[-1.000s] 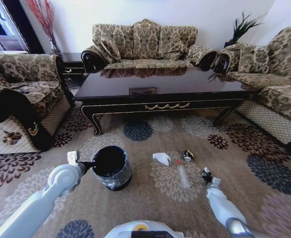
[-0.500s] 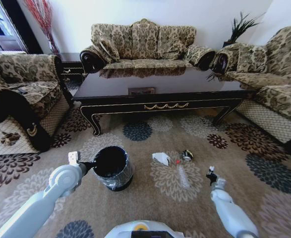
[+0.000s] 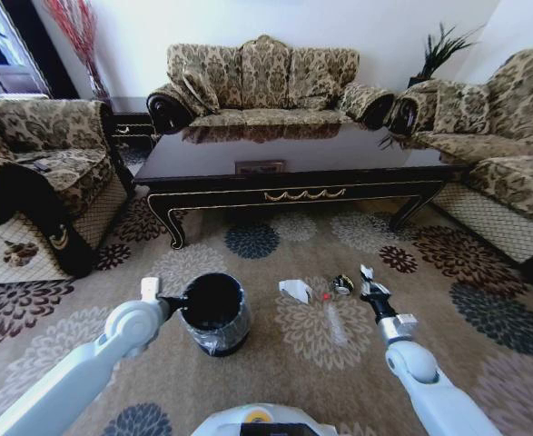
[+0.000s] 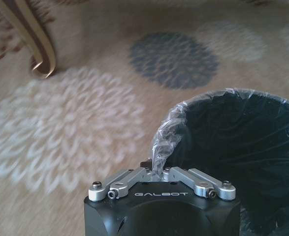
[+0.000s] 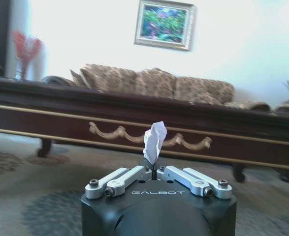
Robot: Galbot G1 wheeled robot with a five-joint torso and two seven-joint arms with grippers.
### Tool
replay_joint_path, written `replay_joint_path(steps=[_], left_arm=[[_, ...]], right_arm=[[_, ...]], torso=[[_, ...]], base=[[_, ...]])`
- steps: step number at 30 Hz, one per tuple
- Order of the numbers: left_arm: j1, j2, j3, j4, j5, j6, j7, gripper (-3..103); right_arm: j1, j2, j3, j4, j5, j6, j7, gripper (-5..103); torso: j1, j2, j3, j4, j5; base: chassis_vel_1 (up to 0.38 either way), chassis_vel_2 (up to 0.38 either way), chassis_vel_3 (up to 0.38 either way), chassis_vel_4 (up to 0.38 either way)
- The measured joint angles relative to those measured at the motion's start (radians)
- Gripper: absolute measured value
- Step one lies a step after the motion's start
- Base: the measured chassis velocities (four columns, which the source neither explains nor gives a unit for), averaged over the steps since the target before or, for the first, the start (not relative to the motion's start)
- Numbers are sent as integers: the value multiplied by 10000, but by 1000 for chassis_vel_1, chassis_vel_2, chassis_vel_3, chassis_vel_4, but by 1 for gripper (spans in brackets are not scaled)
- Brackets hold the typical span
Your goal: Move to the front of the table and pick up the trash from the floor, then place it into the trash bin.
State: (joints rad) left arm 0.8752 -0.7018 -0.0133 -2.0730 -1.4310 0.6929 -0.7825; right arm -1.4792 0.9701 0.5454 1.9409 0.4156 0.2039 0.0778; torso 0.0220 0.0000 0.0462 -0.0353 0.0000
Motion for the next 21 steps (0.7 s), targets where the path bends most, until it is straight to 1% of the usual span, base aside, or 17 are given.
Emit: replay_joint_path(steps=[1,4,5,8,9,13,14,16,17,19,21], left_arm=[[0,0,0,0,0,0,0,4],[-1625,-324,1331,451,-184,-78,-45,4],[-1625,-324,1331,451,-184,-78,-45,4],[-2659,-713,2557,819,-289,-129,-159,4],[-2659,-713,2557,819,-289,-129,-159,4],[-3561,-1665,3838,1296,-427,-361,-169,4],[-3561,-1665,3838,1296,-427,-361,-169,4],[-4049,-2341,4347,1552,-561,-460,-221,4],[-4049,-2341,4347,1552,-561,-460,-221,4],[-4486,-2813,4666,1685,-888,-496,-387,4],[-4762,-3052,4914,1758,-1039,-499,-517,4]], right_arm=[[0,0,0,0,0,0,0,0],[-404,-129,-148,1121,-166,-147,-56,0],[-404,-129,-148,1121,-166,-147,-56,0],[-905,-254,-368,1876,-522,-192,-172,0],[-905,-254,-368,1876,-522,-192,-172,0],[-1505,-463,-849,2412,-1259,-80,-345,0],[-1505,-463,-849,2412,-1259,-80,-345,0],[-1776,-519,-1082,2547,-1524,-35,-395,0],[-1776,-519,-1082,2547,-1524,-35,-395,0],[-1863,-506,-1189,2562,-1709,-13,-402,0],[-1893,-470,-1234,2573,-1803,3,-402,0]], torso=[[0,0,0,0,0],[0,0,0,1,-2],[0,0,0,1,-2],[0,0,0,4,0],[0,0,0,4,0],[0,0,0,5,0],[0,0,0,5,0],[0,0,1,2,2],[0,0,1,2,2],[0,0,1,-1,2],[0,0,0,-1,3]], base=[[0,0,0,0],[0,0,0,0],[0,0,0,0],[0,0,0,0],[0,0,0,0],[0,0,0,0],[0,0,0,0],[0,0,0,0],[0,0,0,0],[0,0,0,0],[0,0,0,0]])
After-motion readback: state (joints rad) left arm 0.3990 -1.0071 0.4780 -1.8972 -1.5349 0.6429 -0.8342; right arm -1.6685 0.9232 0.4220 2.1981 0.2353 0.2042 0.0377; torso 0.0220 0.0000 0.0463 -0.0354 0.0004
